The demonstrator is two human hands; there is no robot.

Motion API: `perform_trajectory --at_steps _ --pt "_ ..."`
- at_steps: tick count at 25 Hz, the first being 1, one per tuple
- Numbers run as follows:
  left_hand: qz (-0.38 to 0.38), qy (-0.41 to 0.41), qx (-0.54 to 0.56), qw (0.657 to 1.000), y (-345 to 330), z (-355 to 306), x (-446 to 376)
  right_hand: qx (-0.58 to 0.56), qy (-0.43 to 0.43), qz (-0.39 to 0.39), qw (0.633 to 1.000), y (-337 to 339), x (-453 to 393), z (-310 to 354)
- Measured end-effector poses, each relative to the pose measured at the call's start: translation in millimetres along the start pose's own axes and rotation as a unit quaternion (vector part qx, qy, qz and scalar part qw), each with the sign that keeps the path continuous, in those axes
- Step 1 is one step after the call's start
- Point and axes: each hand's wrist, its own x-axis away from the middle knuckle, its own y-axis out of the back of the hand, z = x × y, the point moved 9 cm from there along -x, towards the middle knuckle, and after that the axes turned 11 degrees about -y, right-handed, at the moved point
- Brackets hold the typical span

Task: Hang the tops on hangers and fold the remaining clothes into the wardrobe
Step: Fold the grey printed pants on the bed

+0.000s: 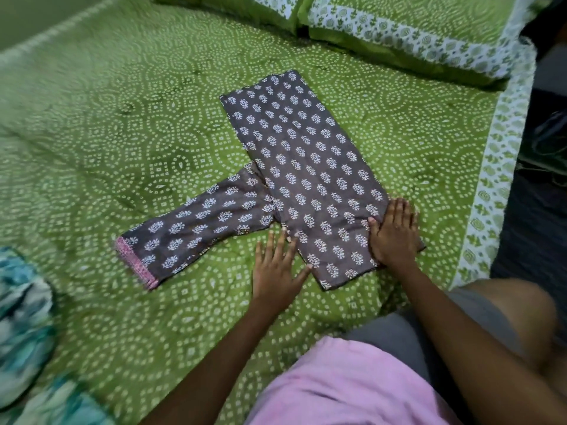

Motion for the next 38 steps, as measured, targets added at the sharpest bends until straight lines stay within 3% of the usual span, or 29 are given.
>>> perform_trajectory --at_steps 2,5,8,11,13,16,19,23,24,27,28,30,32,33,34,35,36,38 --pt "-0.001 0.018 -0.005 1.000 8.8 24.0 9.1 -0.011 -0.011 -0.011 1.000 3.5 7.1 -3.9" --pt "-0.065 0.072 -0.032 0.995 33.8 73.1 32.7 -0.015 0.017 0.009 1.000 5.4 19.0 8.6" --pt "-0.070 0.151 -0.007 0.986 42.9 124.4 64.9 0.027 0.204 0.034 0.978 -1.1 44.7 69.1" --pt "-0.076 0.151 -0.005 0.986 44.8 143.6 81.0 0.036 0.317 0.084 0.944 -8.6 64.2 133.7" --pt "-0.095 0.185 -0.023 0.978 48.9 160.3 97.8 0.009 0.343 0.108 0.933 -6.9 65.6 177.4" --pt "-0.104 0.263 -0.028 0.959 49.8 191.0 131.9 -0.010 0.300 0.151 0.942 -11.4 58.2 225.4" --pt "-0.179 0.299 0.054 0.936 59.2 200.2 154.3 0.032 0.322 0.160 0.933 -27.4 90.7 264.7" --pt "-0.272 0.347 0.202 0.874 67.3 214.9 155.8 -0.048 0.497 0.159 0.851 -26.3 204.1 322.2" --pt "-0.305 0.361 0.258 0.842 64.8 222.3 152.8 -0.063 0.507 0.151 0.847 -25.5 220.6 332.4" --pt "-0.392 0.409 0.469 0.678 57.3 230.0 134.9 -0.196 0.410 0.162 0.876 -16.7 225.2 345.9" --pt "-0.404 0.411 0.503 0.644 57.6 228.2 126.6 -0.225 0.392 0.144 0.880 -9.2 224.8 347.5" --pt "-0.409 0.391 0.554 0.611 63.1 220.5 110.6 -0.271 0.362 0.068 0.889 0.1 217.5 348.0" --pt "-0.418 0.338 0.588 0.605 77.7 209.3 98.2 -0.348 0.289 0.084 0.888 8.1 192.3 344.1" --pt "-0.431 0.290 0.599 0.609 88.8 201.0 91.6 -0.406 0.216 0.155 0.874 10.4 171.0 338.0" --pt "-0.440 0.239 0.604 0.621 99.3 191.6 85.8 -0.480 0.128 0.252 0.830 11.1 150.6 328.6" --pt "-0.441 0.194 0.596 0.642 109.9 177.9 77.7 -0.561 0.050 0.327 0.759 9.0 127.4 315.4" --pt "-0.439 0.162 0.568 0.676 117.2 164.6 69.5 -0.633 -0.024 0.361 0.685 10.1 101.3 295.8" --pt "-0.402 0.128 0.465 0.778 118.1 137.7 44.5 -0.748 -0.139 0.322 0.564 10.3 41.4 234.8"
